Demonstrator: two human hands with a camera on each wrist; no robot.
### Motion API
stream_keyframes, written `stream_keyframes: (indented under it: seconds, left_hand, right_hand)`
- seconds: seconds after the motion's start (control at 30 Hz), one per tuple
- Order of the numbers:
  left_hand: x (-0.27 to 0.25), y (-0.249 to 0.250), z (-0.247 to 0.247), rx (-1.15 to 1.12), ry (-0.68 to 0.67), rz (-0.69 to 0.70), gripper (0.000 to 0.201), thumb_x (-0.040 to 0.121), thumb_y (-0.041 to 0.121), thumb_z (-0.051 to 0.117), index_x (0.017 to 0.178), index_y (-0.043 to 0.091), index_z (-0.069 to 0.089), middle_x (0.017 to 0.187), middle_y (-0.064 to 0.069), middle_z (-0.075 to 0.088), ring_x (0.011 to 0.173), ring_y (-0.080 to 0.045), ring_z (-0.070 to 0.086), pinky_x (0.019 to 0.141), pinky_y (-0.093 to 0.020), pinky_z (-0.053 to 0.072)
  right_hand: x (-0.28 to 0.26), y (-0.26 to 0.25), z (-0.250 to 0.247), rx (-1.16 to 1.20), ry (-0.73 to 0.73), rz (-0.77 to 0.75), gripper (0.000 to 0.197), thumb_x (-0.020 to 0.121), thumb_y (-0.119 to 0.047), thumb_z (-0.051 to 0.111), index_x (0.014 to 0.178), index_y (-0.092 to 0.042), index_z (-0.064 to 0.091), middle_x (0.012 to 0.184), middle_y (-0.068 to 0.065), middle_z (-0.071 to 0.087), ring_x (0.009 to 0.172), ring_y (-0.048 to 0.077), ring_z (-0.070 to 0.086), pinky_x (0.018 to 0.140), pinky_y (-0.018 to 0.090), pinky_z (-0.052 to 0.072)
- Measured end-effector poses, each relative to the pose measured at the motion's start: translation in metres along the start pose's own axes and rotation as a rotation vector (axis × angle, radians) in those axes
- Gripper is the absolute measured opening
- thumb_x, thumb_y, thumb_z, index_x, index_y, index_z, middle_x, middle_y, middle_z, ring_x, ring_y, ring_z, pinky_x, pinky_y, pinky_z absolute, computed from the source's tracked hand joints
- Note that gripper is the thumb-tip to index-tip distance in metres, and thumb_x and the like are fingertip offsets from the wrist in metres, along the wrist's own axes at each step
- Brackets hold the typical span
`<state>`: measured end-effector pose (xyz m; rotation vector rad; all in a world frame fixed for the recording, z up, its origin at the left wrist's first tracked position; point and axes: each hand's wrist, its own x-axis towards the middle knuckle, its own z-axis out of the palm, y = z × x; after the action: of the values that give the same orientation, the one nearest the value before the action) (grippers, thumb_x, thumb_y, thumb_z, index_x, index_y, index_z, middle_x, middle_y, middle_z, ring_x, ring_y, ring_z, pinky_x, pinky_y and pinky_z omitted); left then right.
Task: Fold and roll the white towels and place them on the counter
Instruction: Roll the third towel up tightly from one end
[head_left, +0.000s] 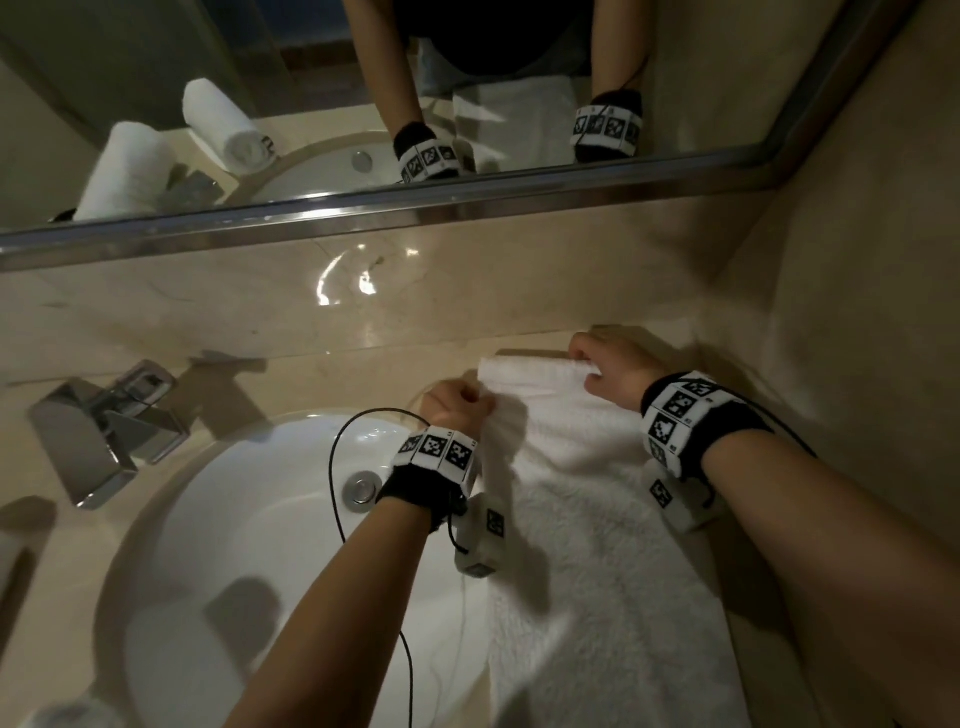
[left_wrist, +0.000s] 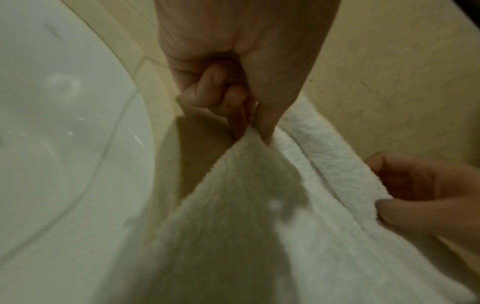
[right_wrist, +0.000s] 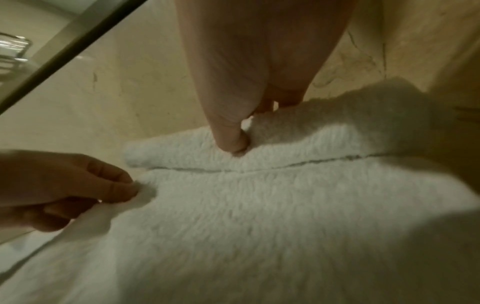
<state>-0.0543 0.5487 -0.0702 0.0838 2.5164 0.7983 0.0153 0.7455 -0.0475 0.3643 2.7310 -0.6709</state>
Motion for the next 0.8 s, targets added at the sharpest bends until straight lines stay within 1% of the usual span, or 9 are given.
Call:
stream_keyframes:
  seconds: [0.07, 0.2, 0.27, 0.33, 0.47, 0.53, 0.6, 0.7, 0.8]
  left_hand:
    - [0.000, -0.001, -0.003, 0.031, 0.024, 0.011, 0.013, 0.085, 0.034, 0.063, 0.084, 0.021, 0.062, 0.075, 0.003, 0.056, 0.063, -0.009, 0.048, 0.044, -0.011, 0.030]
    - [0.005, -0.001, -0.006, 0.132, -0.017, 0.028, 0.023, 0.083, 0.043, 0.063, 0.085, 0.020, 0.061, 0.086, -0.002, 0.065, 0.075, -0.017, 0.060, 0.065, -0.024, 0.051]
    - [0.008, -0.003, -0.009, 0.130, -0.042, 0.019, 0.029, 0.080, 0.048, 0.065, 0.088, 0.020, 0.062, 0.085, 0.000, 0.063, 0.076, -0.017, 0.061, 0.067, -0.026, 0.052]
    - [0.010, -0.004, -0.013, 0.124, -0.060, 0.019, 0.025, 0.080, 0.043, 0.067, 0.088, 0.020, 0.061, 0.086, 0.001, 0.061, 0.076, -0.017, 0.058, 0.063, -0.023, 0.046]
    - [0.013, 0.000, -0.018, -0.095, 0.042, 0.123, 0.022, 0.091, 0.021, 0.052, 0.110, 0.013, 0.061, 0.112, -0.008, 0.065, 0.101, -0.024, 0.061, 0.073, -0.020, 0.045]
    - [0.008, 0.006, -0.022, -0.305, -0.094, 0.186, 0.033, 0.091, 0.011, 0.052, 0.124, 0.010, 0.054, 0.117, -0.007, 0.060, 0.102, -0.018, 0.057, 0.067, -0.009, 0.043]
    - [0.005, 0.011, -0.026, -0.391, -0.296, 0.212, 0.043, 0.089, 0.009, 0.058, 0.131, 0.012, 0.051, 0.124, -0.004, 0.055, 0.108, -0.016, 0.053, 0.077, -0.005, 0.043]
    - [0.014, 0.012, -0.026, -0.194, -0.397, 0.276, 0.045, 0.086, 0.009, 0.062, 0.130, 0.015, 0.053, 0.131, -0.007, 0.055, 0.123, -0.021, 0.050, 0.105, -0.028, 0.038]
    - [0.018, 0.012, -0.024, 0.052, -0.324, 0.282, 0.040, 0.085, 0.018, 0.066, 0.124, 0.020, 0.056, 0.109, -0.001, 0.060, 0.101, -0.016, 0.055, 0.087, -0.025, 0.041]
  right_hand:
    - [0.003, 0.001, -0.001, -0.032, 0.026, -0.010, 0.031, 0.087, -0.002, 0.054, 0.117, -0.008, 0.051, 0.117, 0.011, 0.052, 0.107, 0.026, 0.051, 0.087, 0.029, 0.039]
    - [0.006, -0.002, -0.002, -0.115, 0.009, -0.051, 0.033, 0.087, 0.000, 0.051, 0.119, -0.008, 0.051, 0.119, 0.011, 0.052, 0.107, 0.026, 0.049, 0.087, 0.031, 0.039]
    - [0.006, -0.002, -0.001, -0.172, 0.002, -0.066, 0.032, 0.087, 0.000, 0.049, 0.118, -0.008, 0.050, 0.119, 0.011, 0.052, 0.108, 0.027, 0.049, 0.089, 0.034, 0.042]
    - [0.006, -0.002, 0.002, -0.222, -0.009, -0.084, 0.033, 0.087, 0.002, 0.046, 0.118, -0.009, 0.051, 0.121, 0.011, 0.051, 0.111, 0.027, 0.047, 0.091, 0.037, 0.043]
    - [0.007, -0.003, 0.005, -0.264, -0.016, -0.097, 0.039, 0.087, 0.005, 0.042, 0.122, -0.011, 0.050, 0.126, 0.009, 0.047, 0.117, 0.028, 0.043, 0.094, 0.039, 0.042]
    - [0.006, -0.004, 0.006, -0.277, -0.021, -0.101, 0.040, 0.088, 0.006, 0.041, 0.123, -0.011, 0.050, 0.127, 0.009, 0.047, 0.118, 0.028, 0.042, 0.094, 0.039, 0.042]
    - [0.006, -0.004, 0.006, -0.283, -0.026, -0.114, 0.042, 0.088, 0.007, 0.040, 0.124, -0.012, 0.050, 0.127, 0.008, 0.047, 0.119, 0.028, 0.040, 0.095, 0.038, 0.041]
    - [0.006, -0.001, 0.007, -0.243, -0.031, -0.123, 0.044, 0.087, 0.010, 0.040, 0.124, -0.011, 0.051, 0.126, 0.009, 0.046, 0.118, 0.028, 0.041, 0.094, 0.036, 0.040]
    - [0.003, 0.006, 0.008, -0.136, -0.023, -0.115, 0.039, 0.086, 0.009, 0.041, 0.118, -0.009, 0.053, 0.122, 0.010, 0.047, 0.114, 0.027, 0.044, 0.092, 0.032, 0.038]
